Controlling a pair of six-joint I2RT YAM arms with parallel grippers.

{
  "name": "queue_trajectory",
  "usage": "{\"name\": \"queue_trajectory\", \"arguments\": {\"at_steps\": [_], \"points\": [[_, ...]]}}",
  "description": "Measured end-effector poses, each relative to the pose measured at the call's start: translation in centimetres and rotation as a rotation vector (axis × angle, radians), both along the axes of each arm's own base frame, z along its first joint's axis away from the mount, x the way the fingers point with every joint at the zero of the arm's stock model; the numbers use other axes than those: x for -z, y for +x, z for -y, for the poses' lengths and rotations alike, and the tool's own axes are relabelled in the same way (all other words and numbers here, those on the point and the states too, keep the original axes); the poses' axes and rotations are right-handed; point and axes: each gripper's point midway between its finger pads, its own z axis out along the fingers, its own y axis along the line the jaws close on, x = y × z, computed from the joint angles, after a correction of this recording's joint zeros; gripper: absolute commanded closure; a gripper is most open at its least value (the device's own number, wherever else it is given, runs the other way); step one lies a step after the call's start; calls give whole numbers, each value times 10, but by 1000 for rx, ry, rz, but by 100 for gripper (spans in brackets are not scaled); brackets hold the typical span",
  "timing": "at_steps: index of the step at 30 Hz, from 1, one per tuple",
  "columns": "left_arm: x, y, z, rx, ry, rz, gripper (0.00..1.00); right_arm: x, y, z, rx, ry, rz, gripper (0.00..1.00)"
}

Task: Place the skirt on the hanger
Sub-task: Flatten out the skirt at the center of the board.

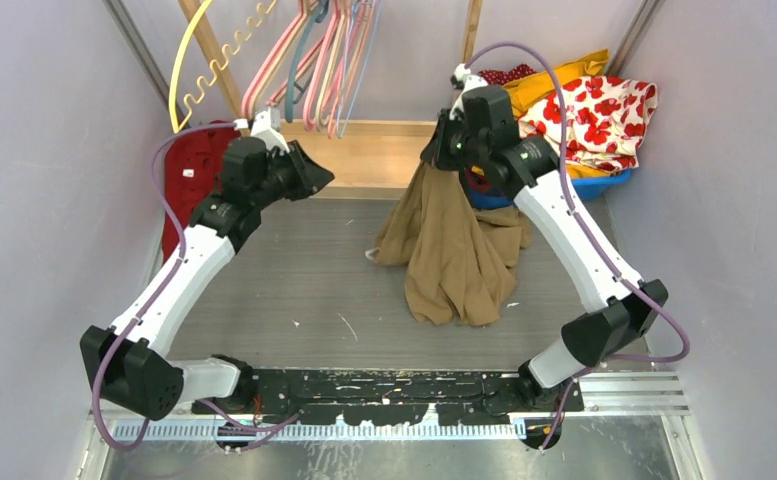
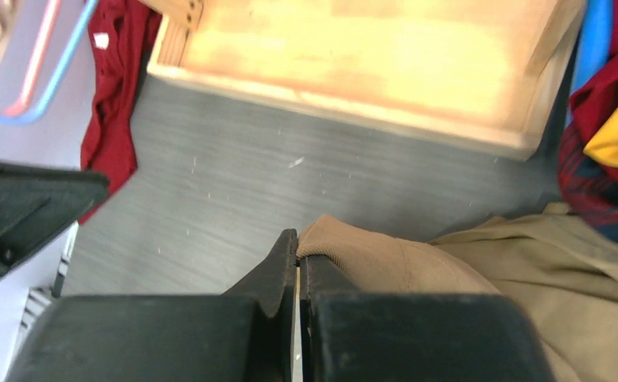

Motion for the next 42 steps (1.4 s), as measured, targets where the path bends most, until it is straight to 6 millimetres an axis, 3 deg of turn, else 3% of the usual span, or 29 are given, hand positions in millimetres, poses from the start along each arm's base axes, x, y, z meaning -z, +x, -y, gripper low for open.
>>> {"name": "queue_trajectory", "arguments": {"at_steps": [2,4,6,11,13,15,19,22,28,31,36,42], "points": [[-15,-1,4,35,-11,24,66,-9,13,2,11,11,14,99],[-10,-10,10,87,-16,11,56,-16,16,7,17,19,30,99],[16,-24,15,126,-11,-44,51,-20,9,9,7,25,37,99],[120,-89,44,260,91,-284,45,-11,-19,16,-18,26,26,99],[146,-112,54,308,141,-339,41,-3,-27,18,-26,24,13,99],[160,-122,58,327,179,-357,40,7,-32,20,-31,18,-6,99],[166,-117,58,301,224,-332,40,32,-41,22,-42,2,-57,99],[161,-108,52,261,246,-280,32,50,-51,25,-47,-10,-92,99],[148,-94,43,208,277,-180,37,68,-71,34,-51,-18,-123,99],[162,-85,43,199,320,-184,40,70,-72,34,-52,-18,-124,99],[202,-70,41,197,427,-210,40,70,-71,33,-57,-11,-119,99],[215,-46,38,185,466,-169,38,71,-73,33,-59,-12,-121,99]]}}
